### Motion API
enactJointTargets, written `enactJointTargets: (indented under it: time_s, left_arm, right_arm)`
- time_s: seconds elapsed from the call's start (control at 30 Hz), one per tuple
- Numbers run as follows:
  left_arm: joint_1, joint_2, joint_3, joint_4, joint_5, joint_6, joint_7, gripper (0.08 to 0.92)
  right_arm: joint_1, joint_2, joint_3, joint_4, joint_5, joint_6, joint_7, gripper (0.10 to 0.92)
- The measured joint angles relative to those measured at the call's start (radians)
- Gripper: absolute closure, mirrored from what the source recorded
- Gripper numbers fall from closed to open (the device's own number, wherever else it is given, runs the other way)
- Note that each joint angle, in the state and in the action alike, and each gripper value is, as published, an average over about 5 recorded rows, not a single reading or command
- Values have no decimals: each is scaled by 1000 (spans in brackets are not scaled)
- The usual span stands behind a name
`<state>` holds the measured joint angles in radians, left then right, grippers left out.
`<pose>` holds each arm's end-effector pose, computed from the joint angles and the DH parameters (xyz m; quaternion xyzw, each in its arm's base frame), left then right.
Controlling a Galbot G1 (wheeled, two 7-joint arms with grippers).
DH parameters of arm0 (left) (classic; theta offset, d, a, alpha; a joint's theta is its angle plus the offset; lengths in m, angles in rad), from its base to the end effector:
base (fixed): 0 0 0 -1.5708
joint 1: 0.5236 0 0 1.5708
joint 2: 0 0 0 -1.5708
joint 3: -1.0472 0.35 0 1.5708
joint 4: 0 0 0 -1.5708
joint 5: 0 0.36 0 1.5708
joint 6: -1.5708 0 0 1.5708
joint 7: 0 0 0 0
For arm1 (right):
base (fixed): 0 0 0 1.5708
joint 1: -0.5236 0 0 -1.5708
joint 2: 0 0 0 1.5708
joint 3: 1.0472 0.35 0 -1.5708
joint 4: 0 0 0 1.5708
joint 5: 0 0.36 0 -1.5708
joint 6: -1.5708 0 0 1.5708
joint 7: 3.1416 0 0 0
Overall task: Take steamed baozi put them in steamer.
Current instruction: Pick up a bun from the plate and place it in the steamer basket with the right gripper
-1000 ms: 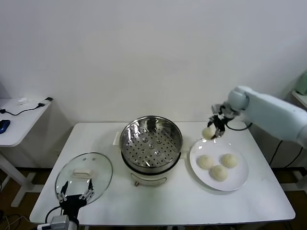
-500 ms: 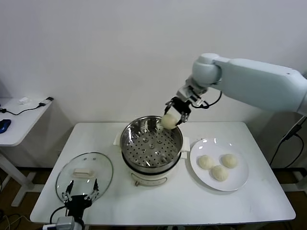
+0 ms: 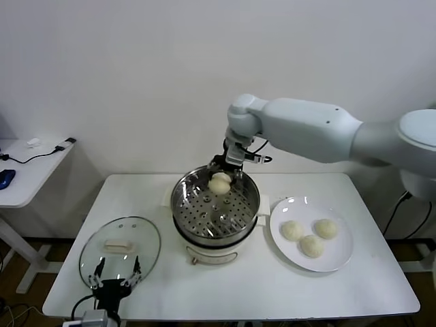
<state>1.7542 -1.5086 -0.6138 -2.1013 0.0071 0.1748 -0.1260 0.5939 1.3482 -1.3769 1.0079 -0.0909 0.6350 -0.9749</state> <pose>0.1274 0.0383 -0.3269 0.0850 -0.9798 -0.0640 0.1695 0.5978 0.1613 -0.0567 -0.6551 0.1163 -0.7458 0.0344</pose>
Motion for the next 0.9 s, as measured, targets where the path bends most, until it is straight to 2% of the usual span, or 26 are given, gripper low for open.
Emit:
enactJointTargets:
  time_s: [0.3,0.63,0.8,0.9]
  left_arm:
    - [-7,3,-1,14,2,-11,-6,177]
    - [-12,6,1,20,4,-18,-9,177]
    - [-13,6,2,21,4,-20,-10,177]
    - [-13,6,3,21,4,-20,-11,177]
  right_arm:
    - [-82,83,30,-156,-88,78,27,355]
    - [-120,148,46,-284,-121,130,29,347]
    - [-124,159,48,-313,-115,150,30,244]
    - [-120,158,52,-317,-101,155,31,209]
